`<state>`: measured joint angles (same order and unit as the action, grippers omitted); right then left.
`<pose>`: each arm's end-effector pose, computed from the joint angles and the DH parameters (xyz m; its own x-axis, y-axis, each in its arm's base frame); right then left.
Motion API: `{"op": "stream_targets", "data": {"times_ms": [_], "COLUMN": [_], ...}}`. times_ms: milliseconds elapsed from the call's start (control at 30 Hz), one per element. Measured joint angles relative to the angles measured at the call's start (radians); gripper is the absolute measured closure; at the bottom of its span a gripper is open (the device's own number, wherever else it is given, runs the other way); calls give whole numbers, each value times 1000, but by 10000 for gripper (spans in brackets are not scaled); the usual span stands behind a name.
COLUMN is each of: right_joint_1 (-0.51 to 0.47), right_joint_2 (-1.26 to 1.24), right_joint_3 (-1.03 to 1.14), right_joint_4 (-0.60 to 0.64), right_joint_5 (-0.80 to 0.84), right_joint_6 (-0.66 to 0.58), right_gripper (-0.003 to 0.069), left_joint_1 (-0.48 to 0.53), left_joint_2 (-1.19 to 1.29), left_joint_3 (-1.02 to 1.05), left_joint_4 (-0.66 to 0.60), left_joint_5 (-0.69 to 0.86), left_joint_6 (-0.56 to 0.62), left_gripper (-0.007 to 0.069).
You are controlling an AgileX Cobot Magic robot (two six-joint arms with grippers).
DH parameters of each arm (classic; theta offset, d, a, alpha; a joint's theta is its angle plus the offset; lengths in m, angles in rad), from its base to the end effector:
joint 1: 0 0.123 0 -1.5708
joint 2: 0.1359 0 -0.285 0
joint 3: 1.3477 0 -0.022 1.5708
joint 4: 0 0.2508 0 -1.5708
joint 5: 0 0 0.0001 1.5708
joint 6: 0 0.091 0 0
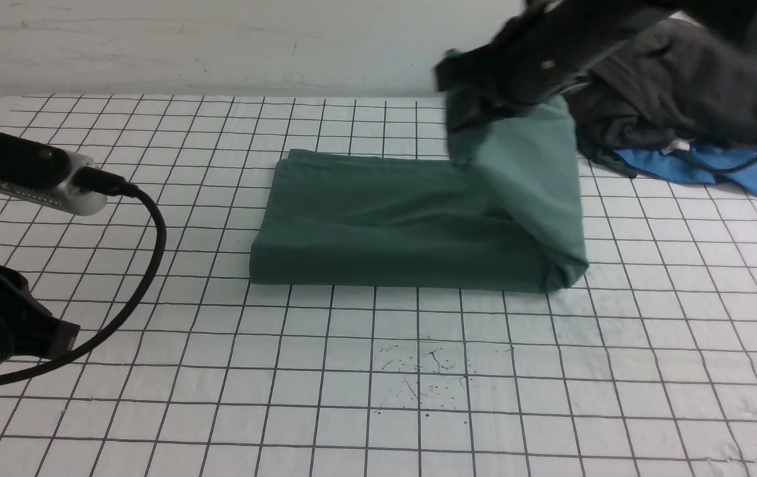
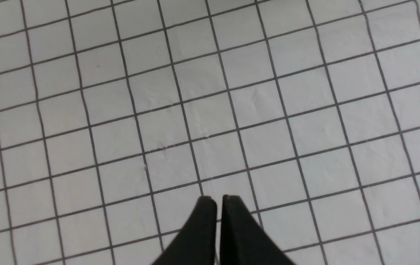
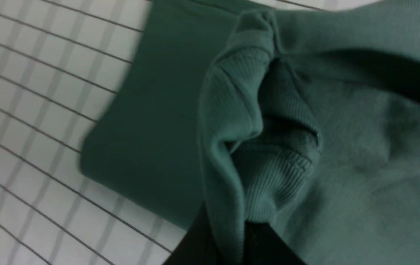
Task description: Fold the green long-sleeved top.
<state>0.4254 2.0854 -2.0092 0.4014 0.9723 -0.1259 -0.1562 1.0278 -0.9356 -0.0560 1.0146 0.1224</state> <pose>0.4206 0.2228 0.3059 -0.7833 -0.2420 -0.5726 -0.4860 0.8127 0.3213 0.1827 -0.0332 0.3280 -0.8209 0.2230 -0.5258 0.2572 0.9663 0.0083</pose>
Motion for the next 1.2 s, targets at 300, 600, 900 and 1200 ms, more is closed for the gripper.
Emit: {"op": "stream_targets", "data": {"times_ms": [300, 600, 900, 1200], "right_joint_1": [127, 127, 141, 189], "right_joint_2": [216, 208, 304, 372], "right_joint_3": [4, -107, -129, -250], "right_joint_4": [123, 183, 147, 96], "right_joint_5": [-317, -337, -276, -94], "right_joint_6": [-54, -202, -194, -210], "right_gripper": [523, 257, 523, 671], "left_joint_1": [0, 0, 0, -60], "left_joint_2": [0, 0, 0, -266], "left_joint_3": [0, 0, 0, 49], "left_joint_4": [-47, -41, -39, -118], "left_joint_5": [0, 0, -74, -122], "left_joint_6": [0, 0, 5, 193], "left_gripper": [622, 622, 622, 622]}}
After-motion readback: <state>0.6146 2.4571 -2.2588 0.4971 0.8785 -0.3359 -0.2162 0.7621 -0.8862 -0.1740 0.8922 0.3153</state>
